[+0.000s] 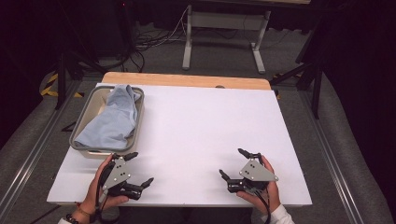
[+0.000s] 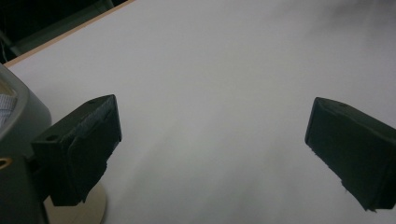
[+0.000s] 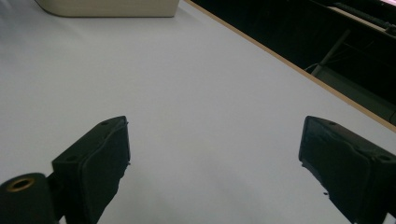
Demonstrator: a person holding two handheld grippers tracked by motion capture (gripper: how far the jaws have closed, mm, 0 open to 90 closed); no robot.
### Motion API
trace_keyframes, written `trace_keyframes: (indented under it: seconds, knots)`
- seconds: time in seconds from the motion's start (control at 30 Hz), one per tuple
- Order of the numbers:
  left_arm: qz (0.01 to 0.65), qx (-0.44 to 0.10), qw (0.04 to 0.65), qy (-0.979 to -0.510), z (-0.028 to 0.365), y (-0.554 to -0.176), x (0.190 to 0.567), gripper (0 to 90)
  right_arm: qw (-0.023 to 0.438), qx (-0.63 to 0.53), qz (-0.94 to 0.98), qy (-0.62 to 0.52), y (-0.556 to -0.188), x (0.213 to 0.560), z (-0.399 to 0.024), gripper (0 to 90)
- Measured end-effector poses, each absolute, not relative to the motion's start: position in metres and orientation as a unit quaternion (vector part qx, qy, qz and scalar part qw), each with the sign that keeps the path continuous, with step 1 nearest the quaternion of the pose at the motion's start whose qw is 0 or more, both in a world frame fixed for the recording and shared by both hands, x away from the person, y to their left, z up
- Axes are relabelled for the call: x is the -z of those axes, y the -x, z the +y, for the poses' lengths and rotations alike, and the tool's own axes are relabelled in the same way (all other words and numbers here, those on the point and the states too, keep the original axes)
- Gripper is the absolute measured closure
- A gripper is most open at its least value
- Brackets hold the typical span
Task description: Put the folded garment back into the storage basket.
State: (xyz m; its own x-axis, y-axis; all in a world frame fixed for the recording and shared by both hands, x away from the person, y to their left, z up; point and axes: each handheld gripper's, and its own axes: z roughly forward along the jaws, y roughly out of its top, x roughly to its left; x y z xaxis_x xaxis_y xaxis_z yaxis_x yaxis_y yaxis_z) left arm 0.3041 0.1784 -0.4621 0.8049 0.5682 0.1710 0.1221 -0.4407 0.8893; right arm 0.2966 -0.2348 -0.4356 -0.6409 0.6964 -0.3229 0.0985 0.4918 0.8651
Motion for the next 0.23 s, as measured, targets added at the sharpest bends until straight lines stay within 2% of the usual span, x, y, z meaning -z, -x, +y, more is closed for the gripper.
trace_keyframes:
  seconds: [0.23]
  knots:
    - [0.213, -0.227, 0.483, -0.819, 0.1769, -0.3053, 0.4636, 4.4, 0.342, -0.435, 0.794, -0.252, -0.2978, 0.4365, -0.2354, 9.1]
